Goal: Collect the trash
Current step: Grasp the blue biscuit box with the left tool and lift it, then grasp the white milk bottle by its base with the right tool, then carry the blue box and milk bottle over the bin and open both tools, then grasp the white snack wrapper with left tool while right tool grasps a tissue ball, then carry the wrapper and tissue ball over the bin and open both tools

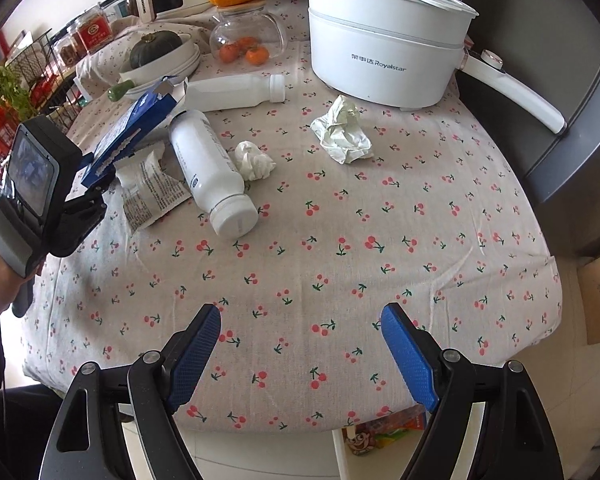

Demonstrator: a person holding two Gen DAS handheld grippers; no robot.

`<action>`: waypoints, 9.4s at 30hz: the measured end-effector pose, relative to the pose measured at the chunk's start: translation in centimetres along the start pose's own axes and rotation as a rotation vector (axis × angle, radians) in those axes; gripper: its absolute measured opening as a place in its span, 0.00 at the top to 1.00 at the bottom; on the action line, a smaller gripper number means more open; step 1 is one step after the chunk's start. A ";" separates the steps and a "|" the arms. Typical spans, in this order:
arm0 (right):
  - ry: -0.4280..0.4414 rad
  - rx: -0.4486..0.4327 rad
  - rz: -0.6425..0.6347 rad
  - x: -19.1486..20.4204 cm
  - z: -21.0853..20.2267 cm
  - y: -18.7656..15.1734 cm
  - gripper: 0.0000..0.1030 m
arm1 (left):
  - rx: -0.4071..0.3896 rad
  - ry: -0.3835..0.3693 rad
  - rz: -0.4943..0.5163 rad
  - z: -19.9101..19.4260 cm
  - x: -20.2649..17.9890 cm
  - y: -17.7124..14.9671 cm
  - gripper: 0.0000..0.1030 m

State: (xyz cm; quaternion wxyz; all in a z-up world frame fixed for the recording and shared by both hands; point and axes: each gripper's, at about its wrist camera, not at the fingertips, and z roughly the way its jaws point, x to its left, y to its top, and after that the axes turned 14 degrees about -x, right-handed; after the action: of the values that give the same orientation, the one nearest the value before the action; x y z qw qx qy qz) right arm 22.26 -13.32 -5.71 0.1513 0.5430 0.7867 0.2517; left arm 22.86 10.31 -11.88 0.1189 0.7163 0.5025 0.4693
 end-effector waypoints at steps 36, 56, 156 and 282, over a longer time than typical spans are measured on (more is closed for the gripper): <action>0.196 -0.179 -0.045 5.4 4.3 3.9 0.58 | 0.029 -0.306 -0.737 -11.4 7.2 -2.9 0.76; 0.130 -0.371 -0.021 0.2 -10.0 1.4 0.61 | -0.096 -0.428 -0.645 -16.0 2.6 0.2 0.76; -0.145 -0.056 0.366 -13.2 -7.6 -6.9 0.15 | 0.045 -0.257 -0.597 -8.4 -0.4 -0.3 0.01; -0.111 -0.121 0.373 -18.2 -13.1 -14.2 0.75 | -0.133 -0.970 -0.233 -21.0 -24.1 8.0 0.95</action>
State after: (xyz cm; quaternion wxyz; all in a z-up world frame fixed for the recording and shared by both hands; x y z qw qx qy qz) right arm 11.18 -37.28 -3.47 0.1776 0.6821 0.6466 0.2917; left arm 9.84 -19.80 -8.93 0.4358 0.7819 0.4351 0.0971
